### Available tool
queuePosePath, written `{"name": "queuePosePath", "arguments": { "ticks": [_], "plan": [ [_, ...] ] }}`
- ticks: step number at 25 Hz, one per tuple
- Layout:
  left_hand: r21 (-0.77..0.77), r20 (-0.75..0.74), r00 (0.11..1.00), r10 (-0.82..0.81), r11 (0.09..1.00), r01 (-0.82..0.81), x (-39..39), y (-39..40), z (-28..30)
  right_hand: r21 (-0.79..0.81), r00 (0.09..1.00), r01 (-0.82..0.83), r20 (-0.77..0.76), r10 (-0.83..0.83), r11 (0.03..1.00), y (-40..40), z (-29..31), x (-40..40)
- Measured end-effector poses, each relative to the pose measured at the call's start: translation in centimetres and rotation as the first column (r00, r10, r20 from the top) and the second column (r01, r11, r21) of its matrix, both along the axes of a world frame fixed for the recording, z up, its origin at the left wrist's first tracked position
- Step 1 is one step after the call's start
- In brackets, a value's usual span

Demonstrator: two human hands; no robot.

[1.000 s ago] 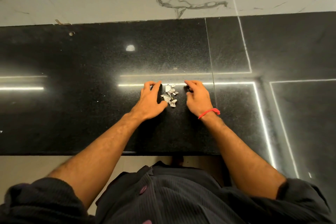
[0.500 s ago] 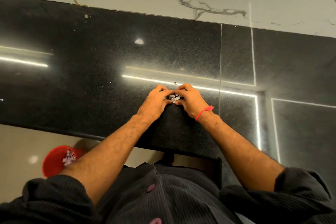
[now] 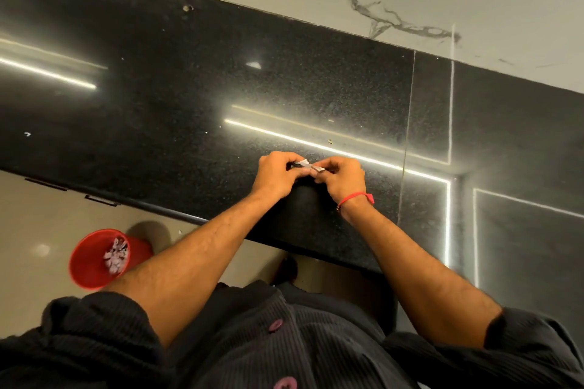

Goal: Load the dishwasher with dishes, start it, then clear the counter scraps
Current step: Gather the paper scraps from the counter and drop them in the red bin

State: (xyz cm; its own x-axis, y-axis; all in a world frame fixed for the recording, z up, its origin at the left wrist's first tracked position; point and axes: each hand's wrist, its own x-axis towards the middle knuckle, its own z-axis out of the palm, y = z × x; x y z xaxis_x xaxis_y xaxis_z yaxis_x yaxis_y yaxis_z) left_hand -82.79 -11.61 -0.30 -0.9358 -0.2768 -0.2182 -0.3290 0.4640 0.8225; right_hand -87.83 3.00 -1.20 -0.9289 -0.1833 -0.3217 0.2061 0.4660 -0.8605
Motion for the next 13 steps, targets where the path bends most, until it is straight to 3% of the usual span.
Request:
{"name": "queuePosePath", "arguments": {
  "ticks": [3, 6, 13],
  "plan": [
    [0.257, 0.092, 0.989, 0.118, 0.956, -0.139, 1.2, -2.5, 0.2, -0.37, 0.975, 0.155, 0.207, -0.081, 0.916, -2.3, 0.8, 2.1],
    [0.378, 0.078, 0.977, 0.196, 0.902, -0.211, 2.7, -5.0, 1.7, -0.57, 0.956, 0.223, 0.285, -0.065, 0.791, -5.7, 1.6, 3.6],
    [0.411, 0.067, 0.928, 0.366, 0.838, -0.359, 8.5, -12.4, 4.2, -0.663, 0.955, 0.108, 0.276, 0.107, 0.741, -14.1, 2.9, 7.2]
  ]
}}
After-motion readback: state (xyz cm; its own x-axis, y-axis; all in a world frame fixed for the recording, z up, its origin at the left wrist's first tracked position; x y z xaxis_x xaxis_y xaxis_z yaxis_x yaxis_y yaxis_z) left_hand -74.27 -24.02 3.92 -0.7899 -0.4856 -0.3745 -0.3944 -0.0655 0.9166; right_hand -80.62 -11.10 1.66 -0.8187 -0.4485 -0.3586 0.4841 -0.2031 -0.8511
